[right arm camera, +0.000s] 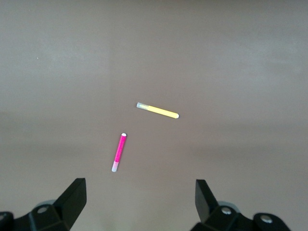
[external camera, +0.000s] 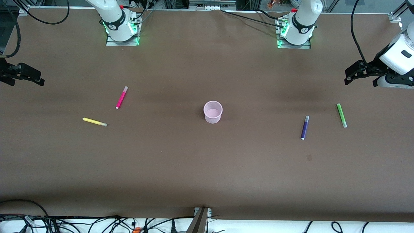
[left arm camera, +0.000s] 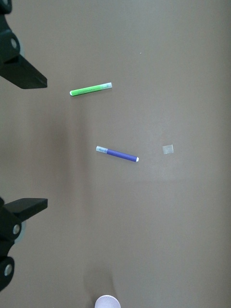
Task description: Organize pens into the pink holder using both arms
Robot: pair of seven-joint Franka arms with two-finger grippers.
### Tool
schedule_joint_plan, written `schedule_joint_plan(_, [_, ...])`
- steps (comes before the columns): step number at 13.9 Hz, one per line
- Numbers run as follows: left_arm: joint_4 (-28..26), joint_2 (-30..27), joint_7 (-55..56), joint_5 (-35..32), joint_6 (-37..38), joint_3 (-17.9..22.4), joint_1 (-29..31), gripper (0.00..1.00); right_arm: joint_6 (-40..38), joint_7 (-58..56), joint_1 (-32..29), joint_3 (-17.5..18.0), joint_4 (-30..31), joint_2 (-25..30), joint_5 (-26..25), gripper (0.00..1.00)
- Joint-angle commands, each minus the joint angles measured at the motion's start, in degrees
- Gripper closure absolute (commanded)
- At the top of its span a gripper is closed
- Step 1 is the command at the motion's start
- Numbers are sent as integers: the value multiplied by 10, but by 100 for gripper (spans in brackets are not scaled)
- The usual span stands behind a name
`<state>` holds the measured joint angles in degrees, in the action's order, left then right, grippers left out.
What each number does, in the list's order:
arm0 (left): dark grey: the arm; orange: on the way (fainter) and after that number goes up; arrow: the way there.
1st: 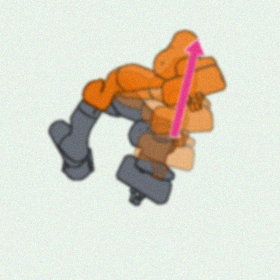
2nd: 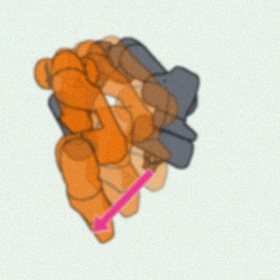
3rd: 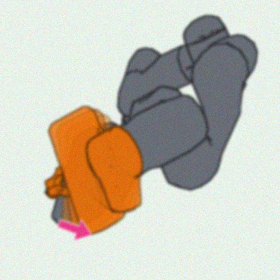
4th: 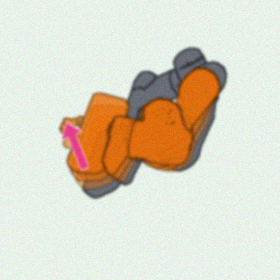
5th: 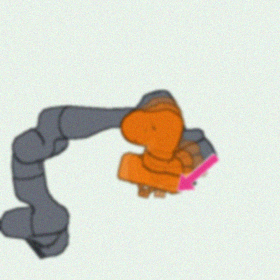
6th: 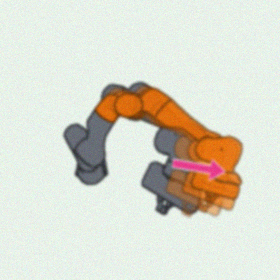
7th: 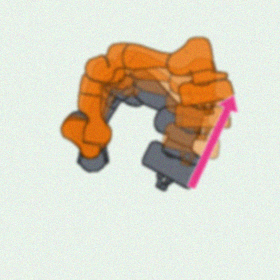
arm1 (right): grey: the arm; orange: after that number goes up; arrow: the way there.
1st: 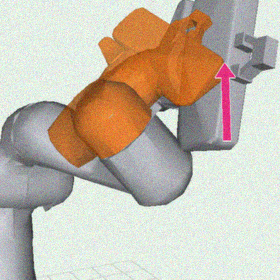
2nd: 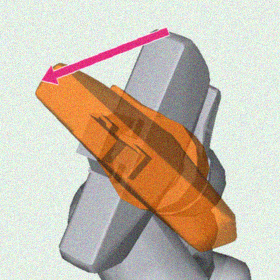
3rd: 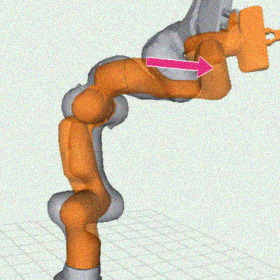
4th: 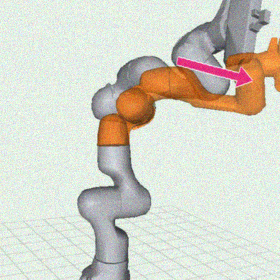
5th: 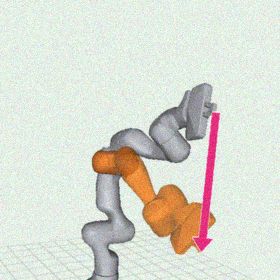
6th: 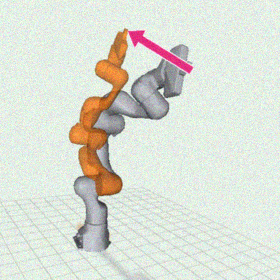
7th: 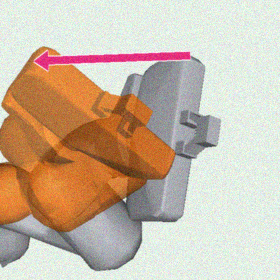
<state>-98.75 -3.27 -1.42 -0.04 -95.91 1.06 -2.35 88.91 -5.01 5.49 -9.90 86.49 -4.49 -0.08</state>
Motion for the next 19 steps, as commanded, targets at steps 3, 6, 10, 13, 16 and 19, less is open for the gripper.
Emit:
schedule_joint_plan(3, [21,11,-2,-9,13,0,-4,0,0,-2,-6,-2,-4,1,0,0])
schedule_joint_plan(6, [20,11,-2,-9,14,0,-4,0,-4,-5,-7,-5,-12,-1,-3,0])
schedule_joint_plan(10, [18,39,-2,-9,19,0,-5,0,-24,3,-6,-3,-12,-1,-8,0])
schedule_joint_plan(13, [19,90,-5,-12,28,0,-4,0,-20,3,-2,-2,-4,-31,-9,0])
schedule_joint_plan(16, [17,154,-13,-13,1,0,-4,0,-4,12,0,1,2,-74,-1,0])
schedule_joint_plan(19, [11,214,-99,-13,-58,0,-4,0,67,12,2,1,67,-84,3,0])
